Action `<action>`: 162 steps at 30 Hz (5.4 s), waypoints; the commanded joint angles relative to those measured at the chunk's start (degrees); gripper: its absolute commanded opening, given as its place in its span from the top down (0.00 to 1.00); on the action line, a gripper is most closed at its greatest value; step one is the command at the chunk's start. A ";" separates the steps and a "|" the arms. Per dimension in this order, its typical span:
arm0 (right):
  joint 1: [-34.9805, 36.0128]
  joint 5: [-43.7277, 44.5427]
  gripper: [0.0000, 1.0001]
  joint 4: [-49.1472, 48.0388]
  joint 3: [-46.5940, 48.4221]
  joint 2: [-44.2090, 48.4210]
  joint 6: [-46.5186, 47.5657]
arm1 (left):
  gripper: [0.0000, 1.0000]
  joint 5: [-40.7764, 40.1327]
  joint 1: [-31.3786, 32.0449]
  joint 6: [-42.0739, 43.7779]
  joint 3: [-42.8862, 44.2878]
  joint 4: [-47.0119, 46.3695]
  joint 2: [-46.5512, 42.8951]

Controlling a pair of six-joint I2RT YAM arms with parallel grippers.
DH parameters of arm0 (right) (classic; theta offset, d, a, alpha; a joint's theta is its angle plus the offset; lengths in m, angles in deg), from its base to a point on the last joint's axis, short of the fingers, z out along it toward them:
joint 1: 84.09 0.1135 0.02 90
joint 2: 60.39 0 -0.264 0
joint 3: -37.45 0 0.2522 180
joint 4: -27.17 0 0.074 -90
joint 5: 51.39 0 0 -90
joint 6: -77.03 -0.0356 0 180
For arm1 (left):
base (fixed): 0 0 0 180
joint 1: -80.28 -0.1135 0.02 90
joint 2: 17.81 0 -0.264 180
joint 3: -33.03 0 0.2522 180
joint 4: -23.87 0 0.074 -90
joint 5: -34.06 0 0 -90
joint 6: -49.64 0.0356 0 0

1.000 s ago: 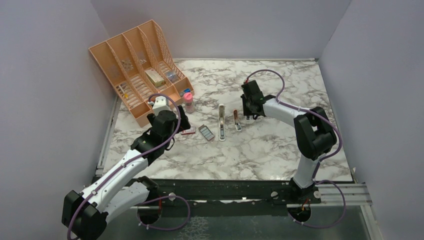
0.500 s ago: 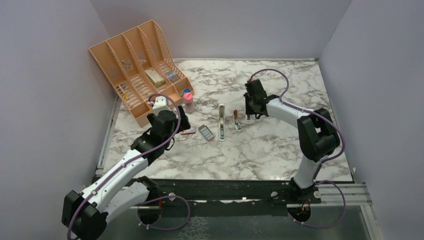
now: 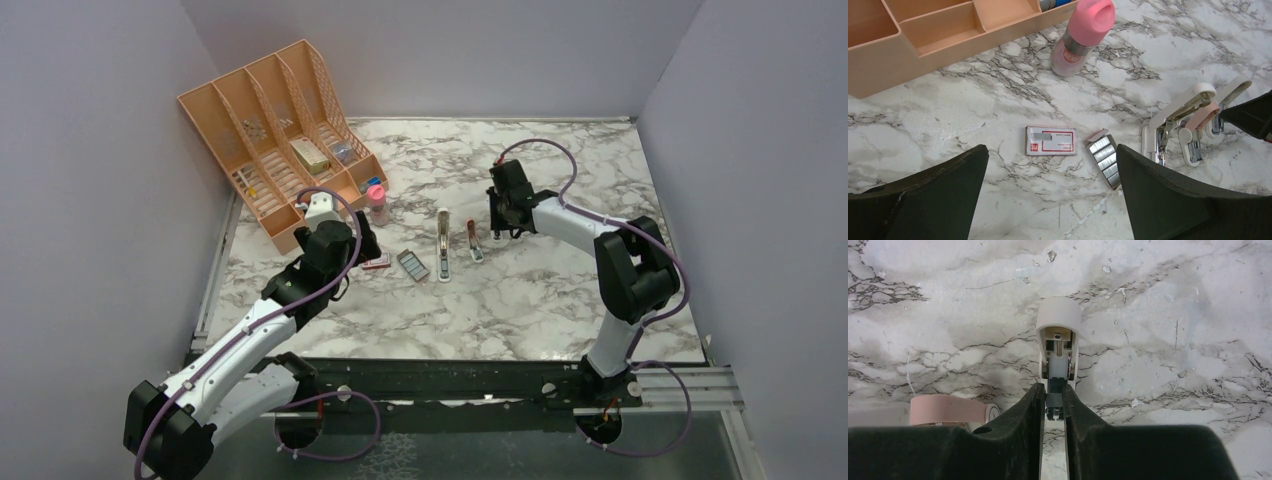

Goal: Load the staples into the stapler

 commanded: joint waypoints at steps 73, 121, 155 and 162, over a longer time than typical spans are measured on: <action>-0.71 -5.98 0.70 0.62 -1.81 1.45 0.41 | 0.01 0.25 -0.26 0.03 0.04 -0.59 -0.39; 8.07 -13.74 0.39 0.01 -2.16 15.43 -6.64 | 0.01 16.89 -0.26 -2.45 -2.60 -10.93 -2.88; 13.99 -0.63 0.47 8.55 19.59 -5.36 -9.96 | 0.08 28.69 -0.26 -12.07 -5.82 -18.12 8.15; 14.06 -0.59 0.64 8.08 18.91 -4.64 -9.92 | 0.30 33.43 -0.26 -13.15 -6.00 -23.02 11.80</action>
